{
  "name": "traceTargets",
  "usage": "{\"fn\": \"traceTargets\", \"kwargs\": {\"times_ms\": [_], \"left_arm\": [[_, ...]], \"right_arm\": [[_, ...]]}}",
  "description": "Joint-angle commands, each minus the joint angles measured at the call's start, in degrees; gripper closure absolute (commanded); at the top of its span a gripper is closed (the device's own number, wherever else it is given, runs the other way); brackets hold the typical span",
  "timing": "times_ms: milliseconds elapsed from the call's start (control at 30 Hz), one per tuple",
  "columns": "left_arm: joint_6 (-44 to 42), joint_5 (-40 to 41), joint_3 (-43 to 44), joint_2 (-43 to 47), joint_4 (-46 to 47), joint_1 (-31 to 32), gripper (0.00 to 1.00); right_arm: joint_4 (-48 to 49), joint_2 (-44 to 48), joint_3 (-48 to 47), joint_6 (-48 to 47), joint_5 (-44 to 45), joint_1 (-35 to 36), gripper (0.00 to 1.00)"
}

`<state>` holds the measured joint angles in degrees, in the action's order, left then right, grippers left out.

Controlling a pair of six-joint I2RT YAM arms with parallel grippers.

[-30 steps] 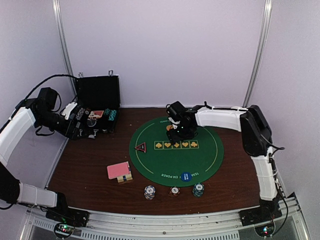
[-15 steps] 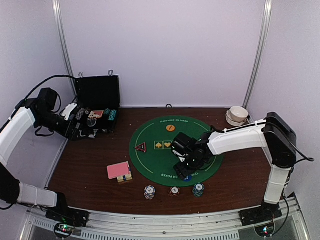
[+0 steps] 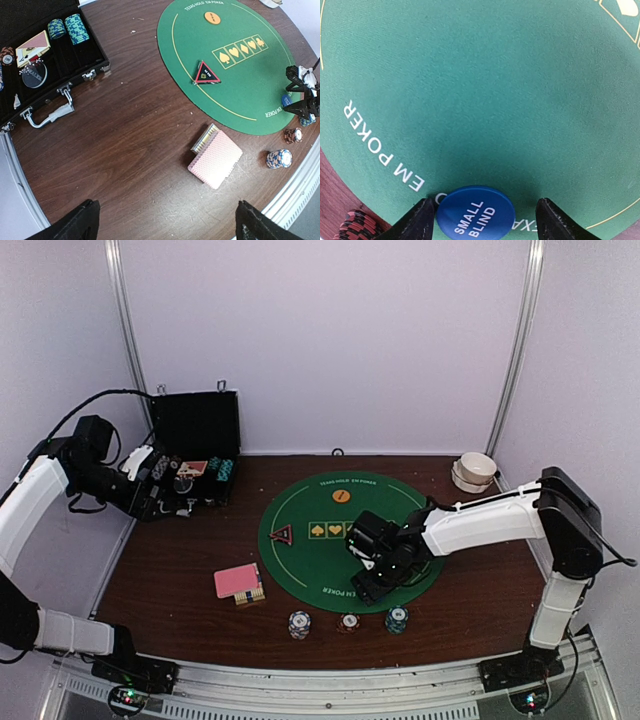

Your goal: Distribute texas hold em gaming equipment

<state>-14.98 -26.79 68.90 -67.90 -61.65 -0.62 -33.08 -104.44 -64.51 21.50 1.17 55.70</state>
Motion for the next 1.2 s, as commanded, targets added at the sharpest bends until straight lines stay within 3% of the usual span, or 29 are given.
{"fn": "traceTargets", "kwargs": {"times_ms": [0, 567, 1167], "left_arm": [[-1.02, -0.34, 0.75, 0.50, -0.52, 0.36, 0.02], [-1.25, -0.23, 1.14, -0.10, -0.55, 0.36, 0.02], [-1.40, 0.35, 1.50, -0.76, -0.66, 0.33, 0.02]], "right_arm": [[0.29, 1.66, 1.75, 1.59, -0.73, 0.81, 0.28], [0.19, 3.33, 5.03, 1.27, 0.19, -4.35, 0.48], [-0.70, 6.37, 7.95, -0.11, -0.29, -7.80, 0.51]]}}
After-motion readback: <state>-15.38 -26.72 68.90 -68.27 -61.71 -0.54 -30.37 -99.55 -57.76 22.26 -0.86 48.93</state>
